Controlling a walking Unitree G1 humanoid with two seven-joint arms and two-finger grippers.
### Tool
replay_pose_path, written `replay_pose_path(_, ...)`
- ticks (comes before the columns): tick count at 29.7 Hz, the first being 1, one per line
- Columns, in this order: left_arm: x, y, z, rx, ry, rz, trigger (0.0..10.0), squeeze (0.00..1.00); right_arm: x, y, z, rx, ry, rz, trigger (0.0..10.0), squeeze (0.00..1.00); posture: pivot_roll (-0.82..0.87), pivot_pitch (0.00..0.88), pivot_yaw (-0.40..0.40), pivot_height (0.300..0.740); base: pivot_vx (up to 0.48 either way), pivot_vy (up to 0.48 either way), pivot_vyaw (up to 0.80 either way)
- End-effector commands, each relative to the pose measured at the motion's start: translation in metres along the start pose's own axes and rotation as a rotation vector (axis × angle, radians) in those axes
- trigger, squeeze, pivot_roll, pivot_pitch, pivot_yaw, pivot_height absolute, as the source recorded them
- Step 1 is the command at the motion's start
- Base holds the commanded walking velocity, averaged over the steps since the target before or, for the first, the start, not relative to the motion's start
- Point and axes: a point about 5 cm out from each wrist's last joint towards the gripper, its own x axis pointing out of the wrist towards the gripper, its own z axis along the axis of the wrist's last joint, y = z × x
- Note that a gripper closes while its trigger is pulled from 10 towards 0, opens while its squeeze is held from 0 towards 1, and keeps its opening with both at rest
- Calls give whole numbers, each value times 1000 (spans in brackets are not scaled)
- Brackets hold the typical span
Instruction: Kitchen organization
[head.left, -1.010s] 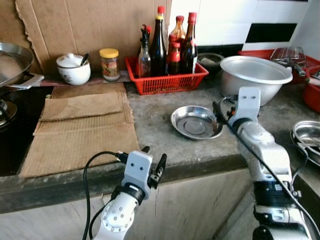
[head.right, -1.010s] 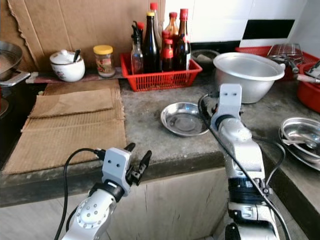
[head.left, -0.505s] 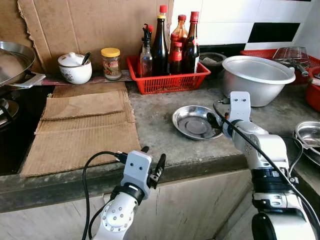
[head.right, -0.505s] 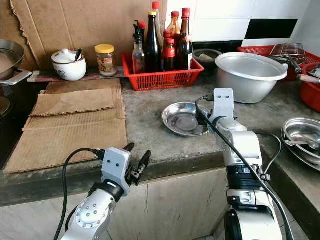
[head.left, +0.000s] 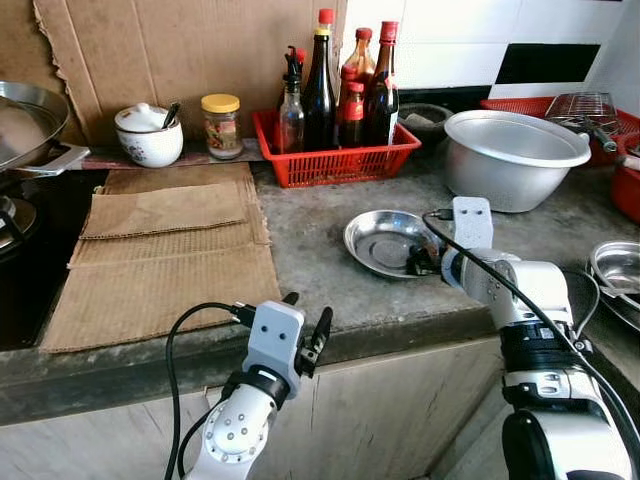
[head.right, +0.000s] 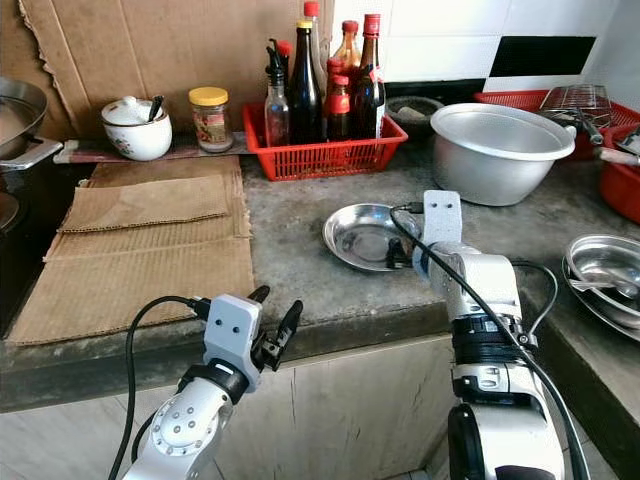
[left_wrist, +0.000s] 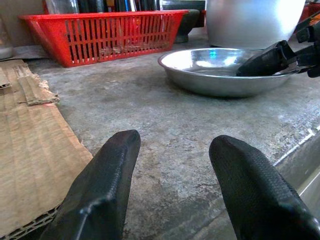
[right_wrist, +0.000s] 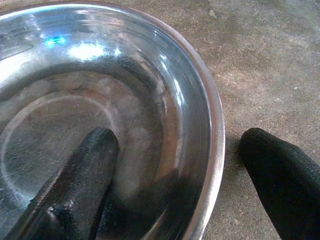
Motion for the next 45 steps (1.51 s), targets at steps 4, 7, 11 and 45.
replay_pose_path(4, -1, -2, 4, -2, -13, -2, 10000, 0, -1, -1, 4, -3, 8, -3, 10000, 0, 2, 4, -81, 740, 0, 0, 0)
replay_pose_path(7, -1, -2, 4, -2, -13, -2, 10000, 0, -1, -1, 4, -3, 8, -3, 10000, 0, 2, 4, -81, 740, 0, 0, 0)
replay_pose_path(11, -1, -2, 4, -2, -13, -2, 10000, 0, -1, -1, 4, -3, 8, -3, 10000, 0, 2, 4, -81, 740, 0, 0, 0)
replay_pose_path(45, 0, -1, 4, 4, -22, 16, 10000, 0, 3, 9, 0, -4, 77, 31, 0, 0, 5, 0, -92, 740, 0, 0, 0)
